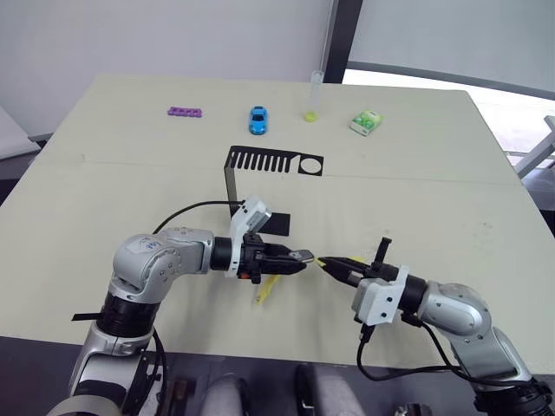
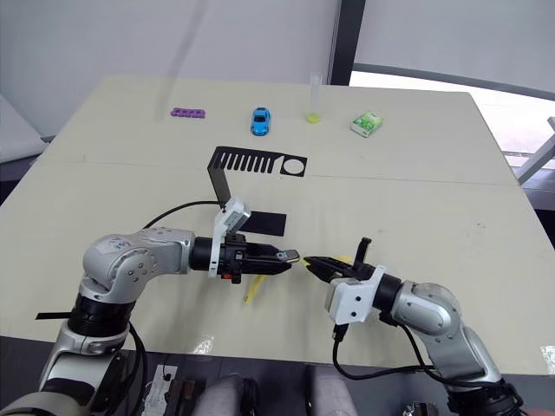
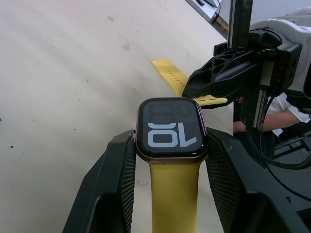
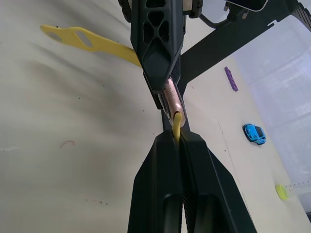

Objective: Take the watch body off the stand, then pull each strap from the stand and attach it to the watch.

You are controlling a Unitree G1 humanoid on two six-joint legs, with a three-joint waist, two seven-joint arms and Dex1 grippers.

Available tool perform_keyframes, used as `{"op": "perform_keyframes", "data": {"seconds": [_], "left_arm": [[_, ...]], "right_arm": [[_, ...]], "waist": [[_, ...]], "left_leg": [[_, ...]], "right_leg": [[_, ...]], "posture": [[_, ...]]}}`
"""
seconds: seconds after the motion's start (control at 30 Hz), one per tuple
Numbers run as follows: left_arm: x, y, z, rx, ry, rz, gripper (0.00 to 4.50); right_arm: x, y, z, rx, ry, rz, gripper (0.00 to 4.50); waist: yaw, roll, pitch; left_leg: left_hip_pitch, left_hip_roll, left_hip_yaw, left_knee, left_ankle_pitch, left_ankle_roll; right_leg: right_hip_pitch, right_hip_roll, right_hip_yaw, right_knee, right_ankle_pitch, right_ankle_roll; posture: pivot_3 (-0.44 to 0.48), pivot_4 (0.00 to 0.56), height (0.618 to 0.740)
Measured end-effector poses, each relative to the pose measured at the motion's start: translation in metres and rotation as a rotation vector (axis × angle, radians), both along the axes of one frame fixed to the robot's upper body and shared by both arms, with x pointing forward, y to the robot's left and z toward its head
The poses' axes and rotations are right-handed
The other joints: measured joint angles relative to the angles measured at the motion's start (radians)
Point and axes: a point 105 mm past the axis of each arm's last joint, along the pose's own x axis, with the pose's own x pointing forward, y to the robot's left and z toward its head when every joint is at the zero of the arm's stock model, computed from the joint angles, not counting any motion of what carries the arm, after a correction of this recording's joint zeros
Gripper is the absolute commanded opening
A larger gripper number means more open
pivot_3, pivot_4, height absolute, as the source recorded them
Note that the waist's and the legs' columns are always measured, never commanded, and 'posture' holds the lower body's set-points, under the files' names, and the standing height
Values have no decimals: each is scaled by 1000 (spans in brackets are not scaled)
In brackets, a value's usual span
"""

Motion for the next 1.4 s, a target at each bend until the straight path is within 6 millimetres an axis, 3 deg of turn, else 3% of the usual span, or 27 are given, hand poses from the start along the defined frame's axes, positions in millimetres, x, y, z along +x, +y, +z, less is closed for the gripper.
{"op": "perform_keyframes", "data": {"seconds": [1.4], "left_arm": [[1,-1,-1,24,-24,8,1593]], "right_arm": [[10,5,-3,-8,36,-40,0]], "waist": [[0,0,0]], "left_leg": [[0,0,0,0,0,0]], "right_leg": [[0,0,0,0,0,0]], "posture": [[0,150,740]]}}
